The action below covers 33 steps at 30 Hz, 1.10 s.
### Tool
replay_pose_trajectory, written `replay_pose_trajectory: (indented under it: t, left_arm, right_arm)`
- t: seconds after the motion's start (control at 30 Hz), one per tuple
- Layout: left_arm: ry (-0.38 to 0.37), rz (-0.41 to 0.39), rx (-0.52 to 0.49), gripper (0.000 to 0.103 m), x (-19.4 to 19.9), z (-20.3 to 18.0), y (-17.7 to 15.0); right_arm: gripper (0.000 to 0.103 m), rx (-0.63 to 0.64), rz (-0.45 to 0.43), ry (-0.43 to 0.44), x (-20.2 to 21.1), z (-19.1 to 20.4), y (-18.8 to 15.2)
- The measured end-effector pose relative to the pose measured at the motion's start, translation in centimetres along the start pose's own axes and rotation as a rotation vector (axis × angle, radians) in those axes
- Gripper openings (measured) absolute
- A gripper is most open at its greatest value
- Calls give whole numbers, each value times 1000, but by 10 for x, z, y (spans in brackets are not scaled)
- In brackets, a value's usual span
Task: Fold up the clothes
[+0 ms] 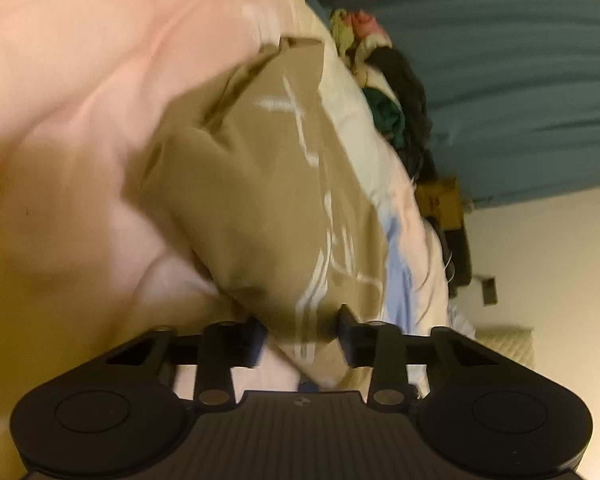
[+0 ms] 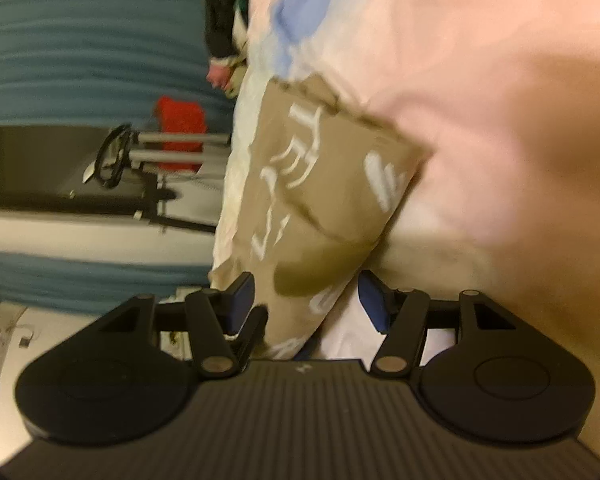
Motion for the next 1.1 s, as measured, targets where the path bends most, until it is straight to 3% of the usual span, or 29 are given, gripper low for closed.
replay_pose_trajectory:
  t: [0.1, 0.17, 0.33, 0.37, 0.4, 0.47, 0.5, 0.53, 0.57, 0.67, 0.77, 0.9, 1.1]
  left_arm:
    - [-5, -37, -26, 20, 7, -6, -1]
    - [-27, -61, -36, 18, 14, -11, -1]
    - [-61, -79, 9, 17, 24, -9, 3]
    - [-62, -76, 22, 17, 25, -8, 3]
    - [-62, -73, 35, 18, 26, -6, 3]
    - [-55, -54, 59, 21, 25, -1, 3]
    - [-45, -44, 80, 27, 24, 4, 3]
    - [-26, -37, 113, 43, 23, 10, 5]
    - [-14, -35, 151, 49, 22, 18, 7]
    - [-27, -53, 251, 50, 24, 36, 15]
    - [-56, -64, 291, 45, 29, 39, 21]
    - [-92, -80, 239, 30, 38, 29, 21]
    - [-156, 35, 181, 27, 63, 7, 10]
  right_arm:
    - [61, -10, 127, 72, -19, 4, -10]
    - [62, -80, 141, 101, -24, -4, -11]
    - [58, -85, -48, 83, -6, -12, 15]
    - [53, -76, -81, 69, -2, -12, 20]
    - [37, -63, -97, 51, 0, -13, 23]
    - [28, -41, -118, 28, 1, -13, 25]
    - [25, -30, -125, 20, 1, -13, 25]
    - [24, -20, -133, 14, 2, -12, 25]
    - [22, -9, -141, 14, 4, -10, 26]
    - [22, 12, -155, 27, 6, -3, 28]
    - [21, 42, -163, 24, 6, 2, 27]
    - [21, 81, -171, 33, 16, 17, 26]
    - [21, 107, -194, 60, 68, 45, 21]
Point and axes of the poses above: each gripper's, at about its wrist camera, not at the fingertips, and x roughly against the way its jaws point, z to its left, y to its top, the point moved 4 cm from there along -x, roughly the way its jaws point, and after that the axes turned 1 degree about -x, right-handed, at the moved point
